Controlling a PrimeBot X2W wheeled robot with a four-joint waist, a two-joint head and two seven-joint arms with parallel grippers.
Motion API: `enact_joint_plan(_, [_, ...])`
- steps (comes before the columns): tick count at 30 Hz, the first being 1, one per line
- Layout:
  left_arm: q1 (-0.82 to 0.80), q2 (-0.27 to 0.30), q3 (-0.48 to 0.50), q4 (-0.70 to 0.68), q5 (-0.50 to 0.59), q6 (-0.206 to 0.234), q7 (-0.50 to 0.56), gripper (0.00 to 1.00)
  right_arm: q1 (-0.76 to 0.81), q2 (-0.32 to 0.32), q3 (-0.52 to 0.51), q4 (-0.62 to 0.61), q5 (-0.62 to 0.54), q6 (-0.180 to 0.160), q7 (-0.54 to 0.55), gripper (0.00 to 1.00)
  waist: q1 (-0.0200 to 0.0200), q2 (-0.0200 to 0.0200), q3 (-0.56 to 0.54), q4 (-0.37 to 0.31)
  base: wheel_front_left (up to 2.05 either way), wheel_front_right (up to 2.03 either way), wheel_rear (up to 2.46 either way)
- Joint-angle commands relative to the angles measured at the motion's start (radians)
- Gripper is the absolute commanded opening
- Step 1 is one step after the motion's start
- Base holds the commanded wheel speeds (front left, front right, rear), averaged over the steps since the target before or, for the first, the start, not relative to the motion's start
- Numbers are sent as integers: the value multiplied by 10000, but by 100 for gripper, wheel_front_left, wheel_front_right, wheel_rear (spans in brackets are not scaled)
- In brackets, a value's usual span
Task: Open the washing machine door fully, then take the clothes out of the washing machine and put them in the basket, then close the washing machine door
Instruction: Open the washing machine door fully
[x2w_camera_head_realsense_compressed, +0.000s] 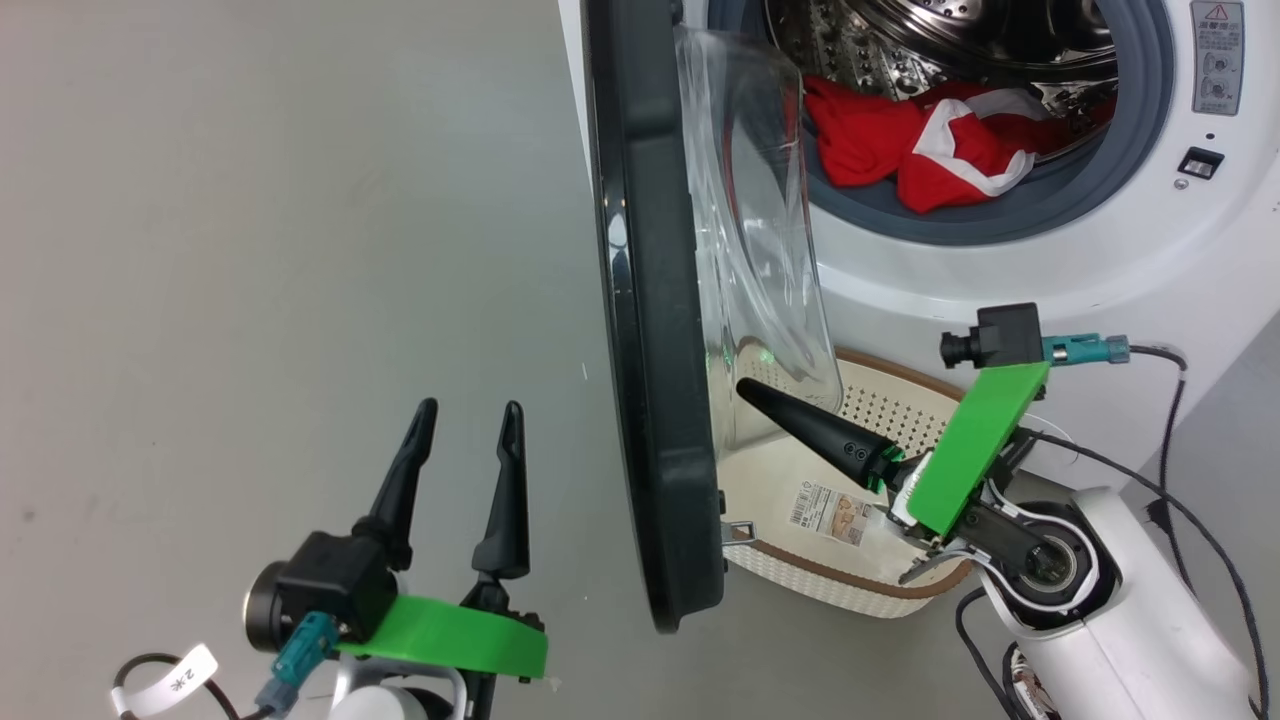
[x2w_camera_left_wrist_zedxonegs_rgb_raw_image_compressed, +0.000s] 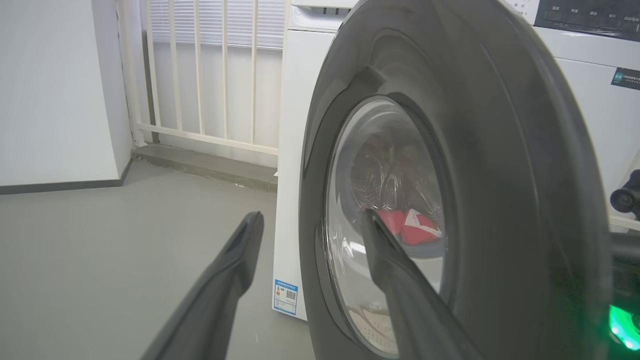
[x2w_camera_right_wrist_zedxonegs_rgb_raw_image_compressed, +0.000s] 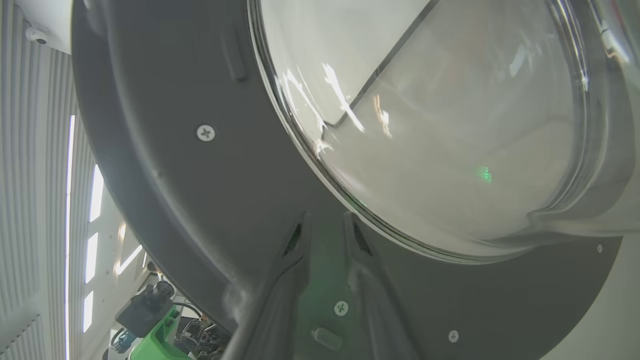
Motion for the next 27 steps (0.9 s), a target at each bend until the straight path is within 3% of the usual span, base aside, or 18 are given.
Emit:
enact_joint_plan(1, [23, 152, 299, -207, -99, -92, -78, 100, 86, 71, -11, -457, -531, 75, -354, 100, 0, 0, 0, -3, 0, 0, 0])
enact_joint_plan(5, [9, 152, 291, -196, -95, -157, -78, 100, 347, 27, -143, -1138, -2298, 75, -1389, 100, 0, 0, 8, -3, 0, 0, 0])
enact_joint_plan(6, [9, 152, 291, -196, -95, -157, -78, 100, 347, 27, -143, -1138, -2298, 75, -1389, 100, 0, 0, 8, -3, 0, 0, 0])
enact_joint_plan(8, [13, 152, 321, -238, -90, -177, -78, 100, 618, 63, -228, -1636, -3605, 75, -2134, 100, 0, 0, 26, -29, 0, 0, 0])
enact_joint_plan(14, [64, 152, 376, -496, 56, -293, -78, 100, 1096, 69, -288, -2103, -5570, 75, -2988, 100, 0, 0, 62, -106, 0, 0, 0])
enact_joint_plan(27, [291, 152, 396, -979, 194, -265, -78, 100, 1844, 255, -1229, -1878, -10467, 75, -6323, 100, 0, 0, 86, -328, 0, 0, 0])
